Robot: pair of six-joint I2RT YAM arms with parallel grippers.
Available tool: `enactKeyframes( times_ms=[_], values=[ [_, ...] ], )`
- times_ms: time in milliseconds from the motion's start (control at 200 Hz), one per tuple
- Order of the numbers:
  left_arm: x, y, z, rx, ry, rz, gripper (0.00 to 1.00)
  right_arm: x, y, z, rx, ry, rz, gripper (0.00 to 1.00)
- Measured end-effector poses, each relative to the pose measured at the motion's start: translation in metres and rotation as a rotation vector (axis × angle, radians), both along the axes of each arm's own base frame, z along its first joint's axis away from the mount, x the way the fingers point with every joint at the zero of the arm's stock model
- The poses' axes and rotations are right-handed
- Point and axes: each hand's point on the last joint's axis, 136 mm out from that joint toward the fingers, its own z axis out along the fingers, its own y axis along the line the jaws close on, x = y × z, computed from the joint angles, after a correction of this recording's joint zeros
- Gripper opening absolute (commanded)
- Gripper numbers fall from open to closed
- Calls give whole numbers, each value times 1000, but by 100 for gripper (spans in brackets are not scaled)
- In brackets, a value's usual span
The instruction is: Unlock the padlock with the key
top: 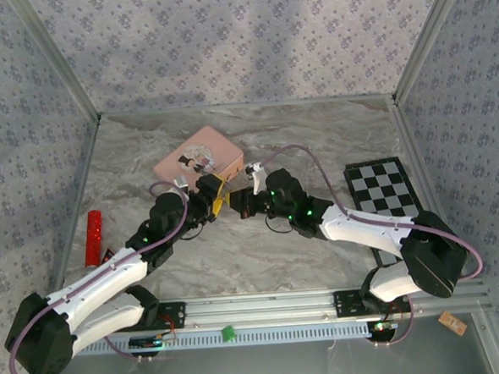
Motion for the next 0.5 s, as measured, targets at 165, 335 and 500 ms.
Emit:
enactKeyframes(
  times_ms=[165, 335, 500],
  values=[
    [0, 0, 0, 4, -3, -1, 67, -2, 1, -1, -6, -6, 3, 0],
    [1, 1, 0, 7, -5, 3, 60, -3, 1, -5, -35, -21, 4, 0],
    [1, 2, -1, 11, -1, 5, 53, -3, 0, -8, -55, -29, 0, 0]
  ],
)
